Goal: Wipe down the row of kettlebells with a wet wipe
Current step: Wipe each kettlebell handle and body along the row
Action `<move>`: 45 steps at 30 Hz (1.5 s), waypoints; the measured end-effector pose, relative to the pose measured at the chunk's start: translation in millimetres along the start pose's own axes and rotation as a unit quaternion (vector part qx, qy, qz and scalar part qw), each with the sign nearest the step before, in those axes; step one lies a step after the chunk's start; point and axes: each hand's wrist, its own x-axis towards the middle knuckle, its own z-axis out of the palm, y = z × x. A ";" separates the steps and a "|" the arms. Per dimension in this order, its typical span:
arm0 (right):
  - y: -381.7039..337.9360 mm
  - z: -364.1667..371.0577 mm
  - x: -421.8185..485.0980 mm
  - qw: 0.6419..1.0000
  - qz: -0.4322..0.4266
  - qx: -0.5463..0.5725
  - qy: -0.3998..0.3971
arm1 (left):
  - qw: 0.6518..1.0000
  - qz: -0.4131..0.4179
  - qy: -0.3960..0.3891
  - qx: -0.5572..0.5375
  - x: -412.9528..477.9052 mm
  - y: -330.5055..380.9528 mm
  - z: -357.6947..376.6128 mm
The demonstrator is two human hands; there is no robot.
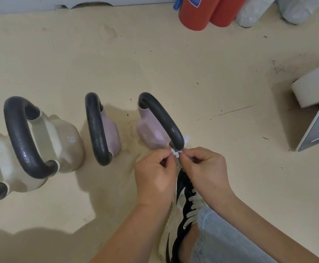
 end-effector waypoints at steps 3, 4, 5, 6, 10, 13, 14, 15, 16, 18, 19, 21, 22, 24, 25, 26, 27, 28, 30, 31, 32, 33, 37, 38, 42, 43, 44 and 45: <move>1.4 -1.4 0.3 1.000 -0.005 -0.021 -0.007 | 0.999 -0.032 -0.004 -0.037 -3.4 5.0 1.1; 2.2 -1.5 0.5 0.999 -0.021 -0.035 -0.010 | 0.997 -0.050 -0.002 -0.057 -3.9 6.9 0.5; 3.5 -1.6 1.1 0.998 -0.041 -0.053 -0.012 | 0.996 -0.063 0.000 -0.069 -4.0 7.9 0.0; 5.1 -1.8 2.2 0.995 -0.059 -0.073 -0.012 | 0.995 -0.067 -0.003 -0.071 -3.6 7.2 -0.3; 8.0 -1.2 2.6 0.988 -0.086 -0.115 -0.053 | 0.995 -0.068 -0.034 -0.060 -3.5 4.3 -1.4; 2.9 -1.0 0.3 0.993 -0.041 -0.047 -0.099 | 0.993 -0.078 -0.040 -0.075 -6.2 -4.1 -5.0; 0.4 -0.4 -0.1 0.993 -0.018 -0.013 -0.118 | 0.991 -0.090 -0.048 -0.090 -8.0 -6.9 -6.9; -1.5 -0.5 -0.9 0.990 0.007 0.017 -0.139 | 0.985 -0.110 -0.060 -0.117 -10.2 -8.1 -9.0; -2.1 -1.3 -1.6 0.986 0.031 0.044 -0.160 | 0.979 -0.132 -0.068 -0.143 -11.9 -9.5 -10.4; -2.1 -4.6 -2.8 0.978 0.078 0.089 -0.172 | 0.974 -0.148 -0.059 -0.161 -11.9 -9.4 -12.7; -2.3 -7.7 -3.0 0.977 0.097 0.109 -0.153 | 0.979 -0.141 -0.036 -0.145 -9.7 -7.6 -13.8; -2.2 -14.3 -1.7 0.980 0.123 0.136 -0.077 | 0.986 -0.125 0.020 -0.105 -1.7 -0.4 -16.1; -2.4 -16.8 -0.6 0.981 0.126 0.145 -0.042 | 0.987 -0.116 0.034 -0.104 3.9 4.1 -17.2; -3.7 -17.7 0.9 0.981 0.119 0.152 -0.010 | 0.990 -0.094 0.026 -0.101 15.5 12.2 -17.7; -5.3 -16.3 0.9 0.982 0.115 0.151 -0.011 | 0.993 -0.080 0.007 -0.092 21.6 15.4 -17.7; -6.8 -14.6 0.8 0.982 0.114 0.147 -0.015 | 0.995 -0.063 -0.016 -0.074 28.2 15.3 -16.9; -8.4 -13.4 0.6 0.983 0.115 0.142 -0.019 | 0.996 -0.050 -0.040 -0.056 34.2 14.5 -16.0; -8.6 -12.7 0.9 0.983 0.119 0.140 -0.019 | 0.997 -0.034 -0.062 -0.035 39.5 12.6 -14.9; -8.0 -12.8 1.8 0.982 0.125 0.143 -0.016 | 0.995 -0.002 -0.098 0.010 46.0 6.2 -13.1; -7.5 -13.3 2.1 0.981 0.127 0.144 -0.014 | 0.993 0.013 -0.111 0.029 47.2 3.3 -13.0; -6.7 -13.6 2.2 0.981 0.128 0.145 -0.012 | 0.991 0.027 -0.119 0.045 47.5 1.6 -13.6; -6.4 -14.0 2.0 0.981 0.129 0.147 -0.011 | 0.990 0.042 -0.121 0.058 46.6 1.7 -15.0; -7.0 -14.2 0.8 0.980 0.128 0.150 -0.010 | 0.990 0.049 -0.115 0.064 42.7 -2.8 -17.8; -7.4 -14.1 1.0 0.980 0.128 0.150 -0.010 | 0.990 0.052 -0.114 0.067 41.5 -4.5 -18.2; -7.1 -13.4 1.2 0.982 0.126 0.142 -0.003 | 0.992 0.048 -0.098 0.063 32.0 -6.8 -20.6; -6.6 -13.3 1.1 0.982 0.126 0.139 0.001 | 0.993 0.046 -0.090 0.054 28.6 -7.4 -20.8; -6.1 -13.2 1.3 0.982 0.127 0.137 0.004 | 0.994 0.044 -0.084 0.049 24.9 -8.3 -21.0; -5.9 -13.3 1.7 0.982 0.129 0.136 0.006 | 0.995 0.041 -0.079 0.045 20.6 -9.2 -21.2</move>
